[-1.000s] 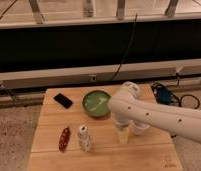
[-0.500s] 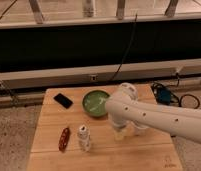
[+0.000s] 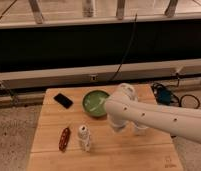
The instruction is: Knock the bottle over
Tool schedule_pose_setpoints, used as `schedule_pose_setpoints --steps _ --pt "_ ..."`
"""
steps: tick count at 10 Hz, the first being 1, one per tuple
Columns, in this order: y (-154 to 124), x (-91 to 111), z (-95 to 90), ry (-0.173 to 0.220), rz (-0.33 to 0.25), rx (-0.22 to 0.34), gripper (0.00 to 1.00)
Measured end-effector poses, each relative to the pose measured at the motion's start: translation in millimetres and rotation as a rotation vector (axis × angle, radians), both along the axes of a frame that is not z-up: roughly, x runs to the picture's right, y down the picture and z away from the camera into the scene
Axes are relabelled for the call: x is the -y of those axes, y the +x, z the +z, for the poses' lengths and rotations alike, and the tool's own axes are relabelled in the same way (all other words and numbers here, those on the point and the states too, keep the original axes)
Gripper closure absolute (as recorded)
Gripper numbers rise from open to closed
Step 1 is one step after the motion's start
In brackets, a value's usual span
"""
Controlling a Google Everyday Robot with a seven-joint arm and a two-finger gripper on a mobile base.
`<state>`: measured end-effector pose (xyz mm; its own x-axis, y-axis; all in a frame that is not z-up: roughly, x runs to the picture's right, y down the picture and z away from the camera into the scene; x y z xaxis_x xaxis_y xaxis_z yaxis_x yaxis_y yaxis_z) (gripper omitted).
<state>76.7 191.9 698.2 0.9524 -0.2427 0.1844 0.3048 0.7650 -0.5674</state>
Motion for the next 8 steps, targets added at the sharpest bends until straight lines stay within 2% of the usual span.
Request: schedule_pose_setpoints --steps 3,8 --pt "-26 -3 3.4 -0.010 -0.043 0.028 0.96" --pt "-51 -8 1.7 -0.010 -0.098 0.057 0.96"
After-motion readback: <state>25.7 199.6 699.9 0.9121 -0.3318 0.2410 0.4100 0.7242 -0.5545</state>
